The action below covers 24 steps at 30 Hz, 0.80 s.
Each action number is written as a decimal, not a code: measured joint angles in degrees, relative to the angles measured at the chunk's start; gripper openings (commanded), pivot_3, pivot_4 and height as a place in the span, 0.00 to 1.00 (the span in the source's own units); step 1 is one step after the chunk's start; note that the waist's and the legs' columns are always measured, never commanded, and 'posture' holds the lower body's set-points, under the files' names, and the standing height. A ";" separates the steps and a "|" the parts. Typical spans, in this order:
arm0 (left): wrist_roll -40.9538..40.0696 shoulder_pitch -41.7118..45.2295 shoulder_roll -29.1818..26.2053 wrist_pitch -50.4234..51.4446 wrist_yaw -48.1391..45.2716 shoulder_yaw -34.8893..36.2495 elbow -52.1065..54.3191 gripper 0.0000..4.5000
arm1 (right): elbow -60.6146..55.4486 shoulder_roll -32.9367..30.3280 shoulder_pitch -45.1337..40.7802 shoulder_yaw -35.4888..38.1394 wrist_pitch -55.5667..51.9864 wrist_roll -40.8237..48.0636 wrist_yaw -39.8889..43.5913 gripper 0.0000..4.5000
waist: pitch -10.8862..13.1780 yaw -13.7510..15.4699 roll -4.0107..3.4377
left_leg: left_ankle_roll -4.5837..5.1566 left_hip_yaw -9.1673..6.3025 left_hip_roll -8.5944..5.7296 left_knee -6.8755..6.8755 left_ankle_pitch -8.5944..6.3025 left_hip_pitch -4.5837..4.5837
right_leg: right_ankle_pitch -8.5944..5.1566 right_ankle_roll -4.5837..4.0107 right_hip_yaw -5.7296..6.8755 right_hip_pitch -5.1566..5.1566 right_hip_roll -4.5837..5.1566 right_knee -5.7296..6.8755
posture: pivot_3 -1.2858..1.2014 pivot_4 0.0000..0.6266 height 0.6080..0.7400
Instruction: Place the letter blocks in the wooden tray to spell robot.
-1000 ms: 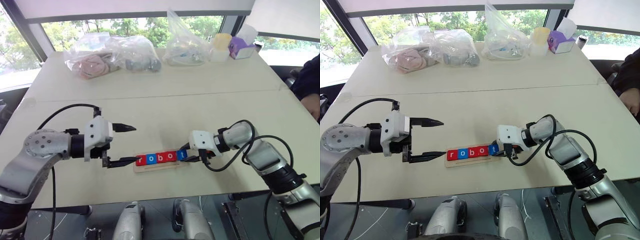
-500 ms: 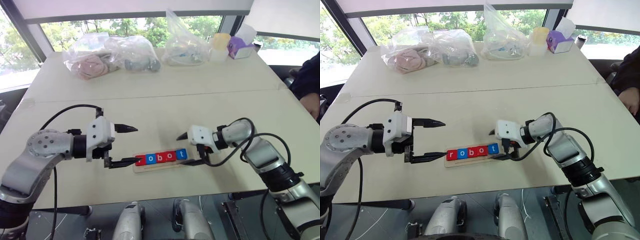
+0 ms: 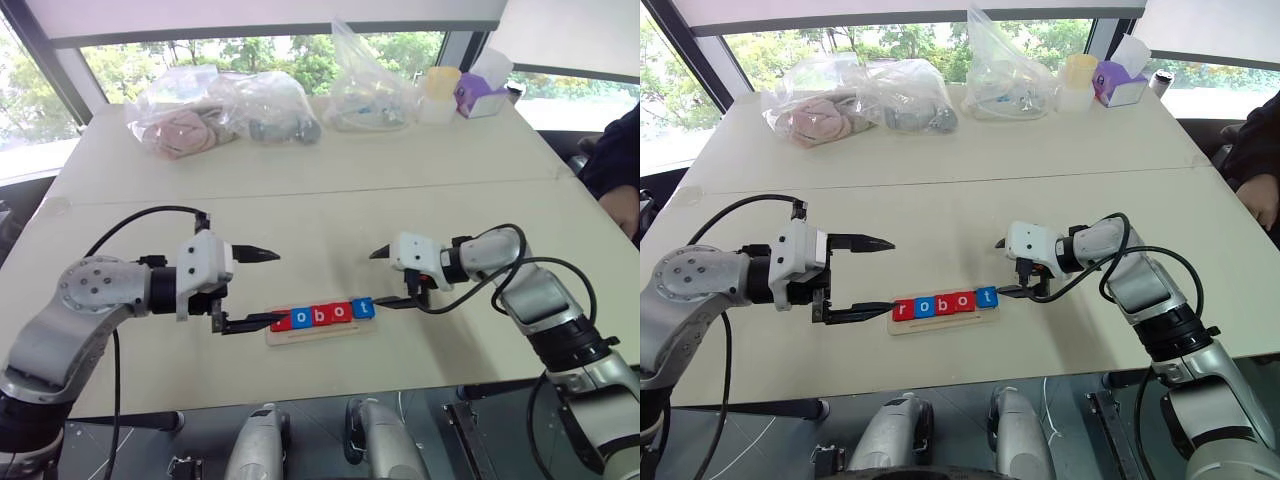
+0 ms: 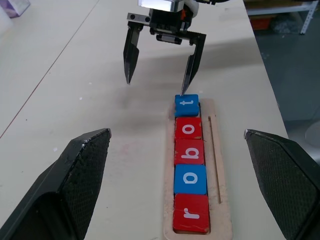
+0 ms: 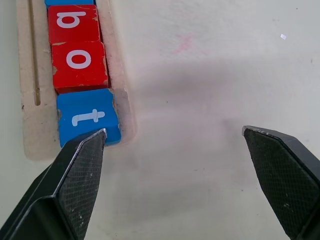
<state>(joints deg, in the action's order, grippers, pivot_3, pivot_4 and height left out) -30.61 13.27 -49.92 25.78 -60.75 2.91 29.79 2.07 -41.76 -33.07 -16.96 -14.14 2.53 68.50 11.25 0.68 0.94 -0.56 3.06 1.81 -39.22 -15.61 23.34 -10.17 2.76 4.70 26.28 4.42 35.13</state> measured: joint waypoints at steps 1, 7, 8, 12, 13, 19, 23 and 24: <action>0.00 0.00 0.03 0.00 0.00 0.00 -0.01 1.00 | 0.11 0.00 0.00 0.01 0.19 -0.01 0.00 0.99 | 0.00 0.01 0.00 | 0.00 0.00 0.00 0.00 0.00 0.00 | 0.00 0.00 0.00 0.00 0.00 0.00 | 0.52 0.24 1.00; 0.02 -0.01 0.17 0.00 0.00 0.00 -0.02 1.00 | 1.20 -0.32 -0.02 0.34 1.43 -0.24 -0.08 0.99 | 0.00 0.05 0.00 | -0.01 0.00 0.00 0.00 0.00 0.00 | 0.00 0.00 0.00 -0.02 0.00 -0.01 | 0.52 0.24 1.00; 0.02 0.00 0.17 0.00 0.00 0.00 -0.02 1.00 | 1.65 -0.37 -0.05 0.47 1.61 -0.24 -0.11 0.99 | 0.00 0.04 0.00 | -0.01 0.00 0.00 0.00 0.00 0.00 | 0.00 -0.01 0.00 -0.02 0.00 -0.01 | 0.52 0.24 1.00; 0.05 0.00 0.21 0.00 0.01 0.00 -0.03 1.00 | 3.16 -1.12 -0.05 0.61 2.01 -0.71 -0.19 0.99 | 0.00 0.02 0.00 | -0.01 0.00 0.00 0.00 0.00 0.00 | 0.00 -0.01 0.00 0.00 0.00 0.00 | 0.52 0.24 1.00; 0.05 0.00 0.23 0.01 0.01 0.00 -0.03 1.00 | 3.28 -1.18 -0.05 0.61 2.07 -0.79 -0.19 0.99 | 0.00 0.02 0.00 | -0.01 0.00 0.00 0.00 0.00 0.00 | 0.00 -0.01 0.00 0.00 0.00 0.00 | 0.52 0.24 1.00; 0.11 -0.01 0.39 0.00 0.01 -0.01 -0.03 1.00 | 3.31 -1.85 -0.04 0.77 2.09 -1.12 -0.14 0.99 | 0.00 0.02 0.00 | -0.01 0.00 0.00 0.00 0.00 0.00 | 0.00 0.00 0.00 -0.01 0.00 0.00 | 0.52 0.24 1.00; 0.12 0.00 0.49 0.00 0.01 -0.03 -0.07 1.00 | 2.48 -1.82 0.06 1.08 1.40 -0.98 -0.14 0.99 | 0.00 0.03 0.00 | -0.01 0.00 0.00 0.00 0.01 0.00 | 0.00 0.00 0.00 -0.01 0.00 -0.01 | 0.52 0.24 1.00; 0.12 0.00 0.53 -0.01 0.01 -0.05 -0.08 1.00 | 2.25 -1.82 0.09 1.22 1.21 -0.96 -0.14 0.99 | 0.00 0.03 0.00 | -0.01 0.00 0.00 0.00 0.00 0.00 | 0.00 0.00 0.00 -0.01 0.00 -0.01 | 0.52 0.24 1.00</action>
<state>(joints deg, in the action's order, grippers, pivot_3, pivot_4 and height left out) -30.48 13.27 -49.39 25.77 -60.74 2.85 29.71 4.32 -43.58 -32.99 -15.75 -12.93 1.58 68.36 11.25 0.71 0.95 -0.57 3.06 1.81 -39.22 -15.61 23.34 -10.17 2.76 4.70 26.27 4.43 35.12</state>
